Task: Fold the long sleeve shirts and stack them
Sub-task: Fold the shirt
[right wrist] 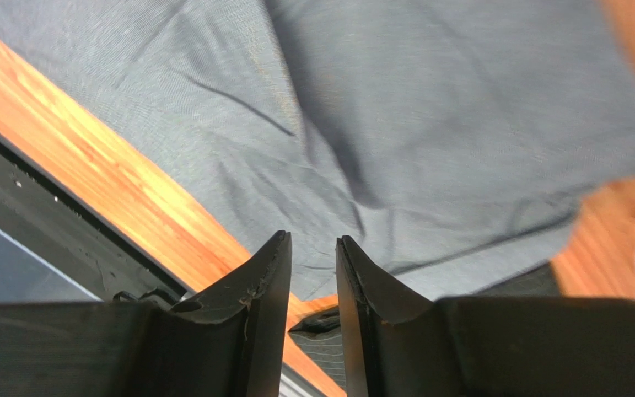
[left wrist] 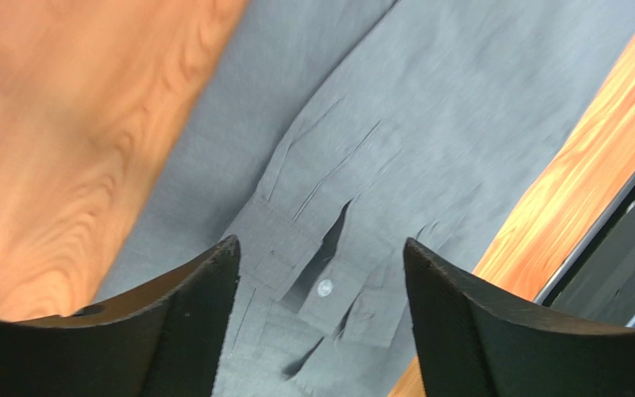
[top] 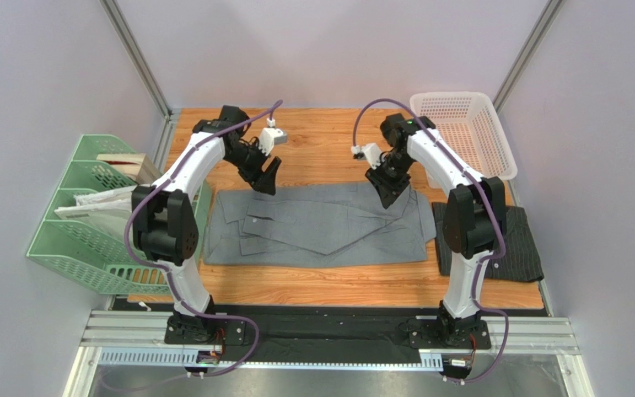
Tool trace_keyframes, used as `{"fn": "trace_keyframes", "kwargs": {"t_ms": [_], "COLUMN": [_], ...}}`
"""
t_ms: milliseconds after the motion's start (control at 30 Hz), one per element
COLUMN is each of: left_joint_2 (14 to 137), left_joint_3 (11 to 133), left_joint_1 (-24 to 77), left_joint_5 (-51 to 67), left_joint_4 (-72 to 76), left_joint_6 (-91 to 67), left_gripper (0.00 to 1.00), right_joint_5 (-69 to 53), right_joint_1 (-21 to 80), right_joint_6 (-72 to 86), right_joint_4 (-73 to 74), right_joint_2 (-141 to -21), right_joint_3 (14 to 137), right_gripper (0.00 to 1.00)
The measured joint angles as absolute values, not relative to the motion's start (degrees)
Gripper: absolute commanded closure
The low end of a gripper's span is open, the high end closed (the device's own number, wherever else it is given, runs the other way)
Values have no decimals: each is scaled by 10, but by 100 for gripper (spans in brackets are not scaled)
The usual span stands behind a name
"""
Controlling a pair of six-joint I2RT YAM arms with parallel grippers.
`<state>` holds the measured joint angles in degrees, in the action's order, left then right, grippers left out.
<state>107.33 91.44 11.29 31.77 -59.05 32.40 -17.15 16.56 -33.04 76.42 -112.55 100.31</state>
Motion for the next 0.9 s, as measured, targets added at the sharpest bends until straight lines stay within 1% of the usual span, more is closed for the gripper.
{"fn": "trace_keyframes", "kwargs": {"t_ms": [33,200,367,533,633,700,767,800,833,900], "left_joint_2": [1054,978,903,799,781,789,810,824,836,871], "left_joint_3": [908,884,837,779,786,787,786,782,778,773], "left_joint_1": [110,88,58,30,21,19,19,22,25,40], "left_joint_5": [327,364,346,329,324,323,315,309,301,269], "left_joint_4": [-579,-519,-451,-411,-433,-459,-499,-514,-524,-551], "left_joint_6": [315,251,195,156,159,180,216,235,248,289], "left_gripper": [1,1,1,1,1,1,8,13,22,28], "right_joint_5": [-164,-119,-55,6,50,93,125,133,137,137], "right_joint_1": [180,232,240,240,243,248,251,252,253,255], "right_joint_6": [-330,-333,-344,-362,-374,-380,-385,-387,-387,-382], "right_joint_4": [763,753,742,801,825,801,736,695,649,572], "right_joint_2": [-1124,-1171,-1264,-1358,-1422,-1460,-1478,-1482,-1484,-1480], "right_joint_3": [992,966,995,1132,1254,1335,1376,1388,1391,1386], "right_gripper": [71,73,75,78,80,78,75,70,66,59]}}
